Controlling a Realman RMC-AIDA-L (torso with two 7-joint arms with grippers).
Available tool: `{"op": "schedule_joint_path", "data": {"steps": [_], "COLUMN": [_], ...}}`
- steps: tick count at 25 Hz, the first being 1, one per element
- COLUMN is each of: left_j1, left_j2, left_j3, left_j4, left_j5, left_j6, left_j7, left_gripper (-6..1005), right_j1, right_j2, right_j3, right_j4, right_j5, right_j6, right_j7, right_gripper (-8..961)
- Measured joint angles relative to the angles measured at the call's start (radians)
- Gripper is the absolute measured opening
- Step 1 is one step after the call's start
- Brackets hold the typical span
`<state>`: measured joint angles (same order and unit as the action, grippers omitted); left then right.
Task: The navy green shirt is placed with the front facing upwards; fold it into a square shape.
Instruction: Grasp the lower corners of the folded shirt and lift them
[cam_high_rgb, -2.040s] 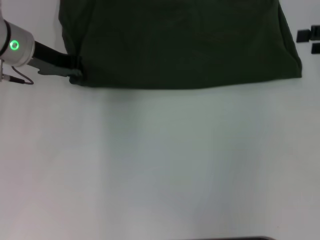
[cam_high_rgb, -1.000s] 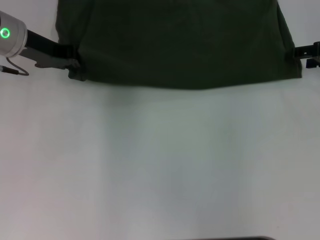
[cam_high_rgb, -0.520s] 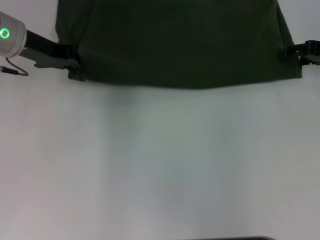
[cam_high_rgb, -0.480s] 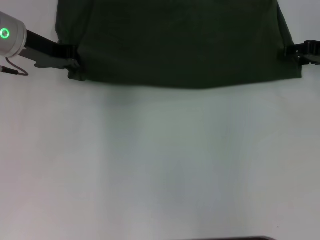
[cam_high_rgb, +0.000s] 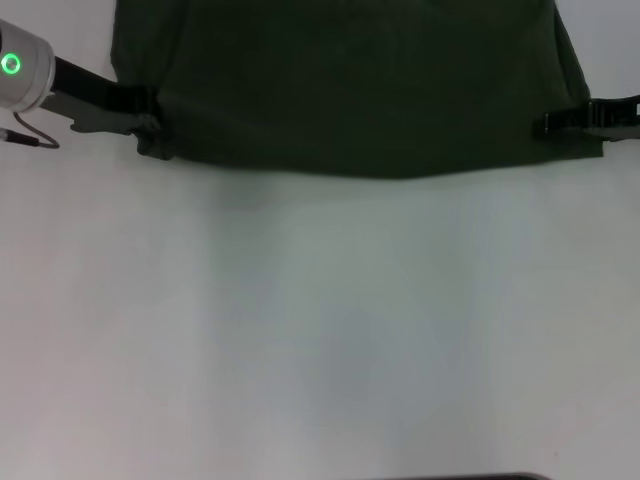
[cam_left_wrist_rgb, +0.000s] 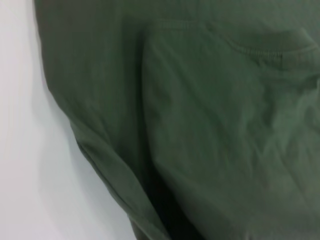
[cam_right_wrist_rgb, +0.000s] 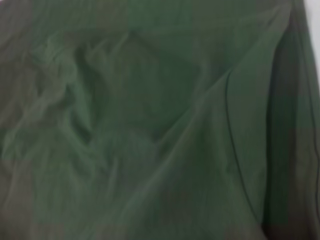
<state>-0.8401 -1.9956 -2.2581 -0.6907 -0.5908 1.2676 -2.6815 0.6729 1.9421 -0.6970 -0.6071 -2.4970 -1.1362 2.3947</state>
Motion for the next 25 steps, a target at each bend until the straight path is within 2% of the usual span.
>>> {"op": "schedule_joint_path", "data": {"steps": [7, 15, 25], "left_j1": [-0.001, -0.010, -0.012], "left_j2": [-0.006, -0.009, -0.006], "left_j3": [0.000, 0.008, 0.003], "left_j4": [0.000, -0.001, -0.001], "left_j5": [0.003, 0.008, 0.011], "left_j6": [-0.007, -0.008, -0.004], "left_j7": [-0.002, -0.010, -0.011], "left_gripper": [32, 32, 33], "right_j1": [0.000, 0.004, 0.009], "right_j2": [-0.009, -0.005, -0.014], "right_j3": [-0.001, -0.009, -0.004], "right_j4": [-0.008, -0.011, -0.031], "right_j5": [0.000, -0.027, -0.035], "right_j6": [-0.011, -0.015, -0.049], "right_j7": [0.031, 0.044, 0.063], "right_gripper": [752, 711, 288]}}
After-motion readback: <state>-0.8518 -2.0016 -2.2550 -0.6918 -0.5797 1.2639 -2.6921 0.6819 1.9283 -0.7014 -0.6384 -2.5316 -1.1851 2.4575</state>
